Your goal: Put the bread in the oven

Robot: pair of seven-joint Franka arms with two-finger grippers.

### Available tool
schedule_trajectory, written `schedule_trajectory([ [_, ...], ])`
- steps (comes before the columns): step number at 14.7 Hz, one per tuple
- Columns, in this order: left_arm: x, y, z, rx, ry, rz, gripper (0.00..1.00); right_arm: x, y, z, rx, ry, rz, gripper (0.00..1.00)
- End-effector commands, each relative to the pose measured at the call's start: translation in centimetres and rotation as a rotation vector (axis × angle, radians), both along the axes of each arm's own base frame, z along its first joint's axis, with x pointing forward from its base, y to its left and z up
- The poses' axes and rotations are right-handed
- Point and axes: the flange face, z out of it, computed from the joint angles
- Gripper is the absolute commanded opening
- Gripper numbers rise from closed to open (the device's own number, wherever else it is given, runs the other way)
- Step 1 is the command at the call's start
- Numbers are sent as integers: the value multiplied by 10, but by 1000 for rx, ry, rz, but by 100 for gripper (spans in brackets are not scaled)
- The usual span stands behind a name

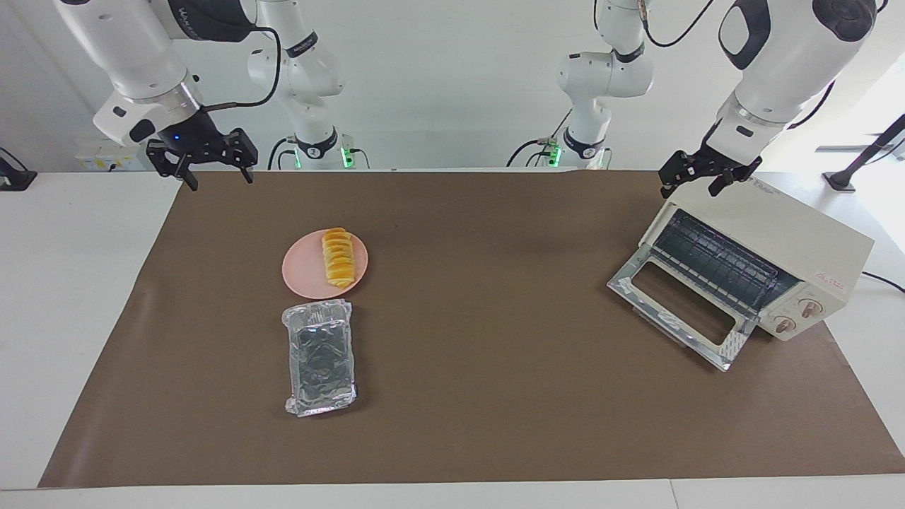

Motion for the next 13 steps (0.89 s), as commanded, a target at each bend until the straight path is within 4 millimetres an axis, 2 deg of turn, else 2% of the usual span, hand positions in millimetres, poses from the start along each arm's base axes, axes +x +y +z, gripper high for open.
schedule_trajectory([
  [1,-6,0,5,-6,-11,-6,100,3,-3,3,-6,7,7,100],
  [8,-9,-5,6,-5,-6,-17,100,1,-1,0,-7,14,16,100],
  [11,-9,-4,4,-6,-3,-17,100,-8,13,-20,-13,20,28,100],
  [13,-10,-3,3,-6,-1,-16,100,-22,28,-52,-18,11,42,100],
])
